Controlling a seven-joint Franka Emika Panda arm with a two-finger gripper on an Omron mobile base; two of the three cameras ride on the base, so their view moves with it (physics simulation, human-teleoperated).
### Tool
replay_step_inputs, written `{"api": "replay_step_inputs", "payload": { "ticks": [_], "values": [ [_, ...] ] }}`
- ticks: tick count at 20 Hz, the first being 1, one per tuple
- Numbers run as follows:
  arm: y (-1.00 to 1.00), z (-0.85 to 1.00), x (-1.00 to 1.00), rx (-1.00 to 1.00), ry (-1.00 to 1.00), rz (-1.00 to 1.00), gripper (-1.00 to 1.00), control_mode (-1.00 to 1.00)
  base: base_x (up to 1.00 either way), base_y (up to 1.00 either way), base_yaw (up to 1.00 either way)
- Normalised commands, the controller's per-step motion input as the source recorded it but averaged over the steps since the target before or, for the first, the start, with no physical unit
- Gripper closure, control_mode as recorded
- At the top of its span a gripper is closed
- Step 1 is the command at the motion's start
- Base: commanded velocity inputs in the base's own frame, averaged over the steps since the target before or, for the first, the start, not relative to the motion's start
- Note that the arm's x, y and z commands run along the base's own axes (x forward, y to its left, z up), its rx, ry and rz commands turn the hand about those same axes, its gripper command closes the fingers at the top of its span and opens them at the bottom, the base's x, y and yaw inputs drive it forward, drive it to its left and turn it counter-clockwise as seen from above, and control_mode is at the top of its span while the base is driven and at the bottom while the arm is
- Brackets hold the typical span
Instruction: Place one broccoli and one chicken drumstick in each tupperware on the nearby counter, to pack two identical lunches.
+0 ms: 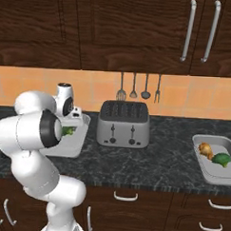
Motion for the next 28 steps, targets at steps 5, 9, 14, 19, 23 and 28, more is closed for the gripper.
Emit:
{"api": "replay_step_inputs", "payload": {
  "ticks": [5, 9, 14, 19, 23, 28],
  "values": [
    [0.19, -0.07, 0.57, 0.00, 0.02, 0.00, 1.00, -1.00, 0.00, 0.00, 0.00],
    [0.09, -0.41, 0.00, -0.01, 0.01, 0.00, 1.00, -1.00, 0.00, 0.00, 0.00],
    [0.01, -0.45, 0.00, -0.02, 0.00, 0.00, 1.00, -1.00, 0.00, 0.00, 0.00],
    [0.02, -0.04, -0.01, 0.00, -0.01, 0.00, -1.00, -1.00, 0.00, 0.00, 0.00],
    [0.00, 0.01, -0.06, 0.00, -0.01, 0.00, -1.00, -1.00, 0.00, 0.00, 0.00],
    [0.00, 0.18, -0.12, -0.01, -0.01, 0.00, -1.00, -1.00, 0.00, 0.00, 0.00]
  ]
}}
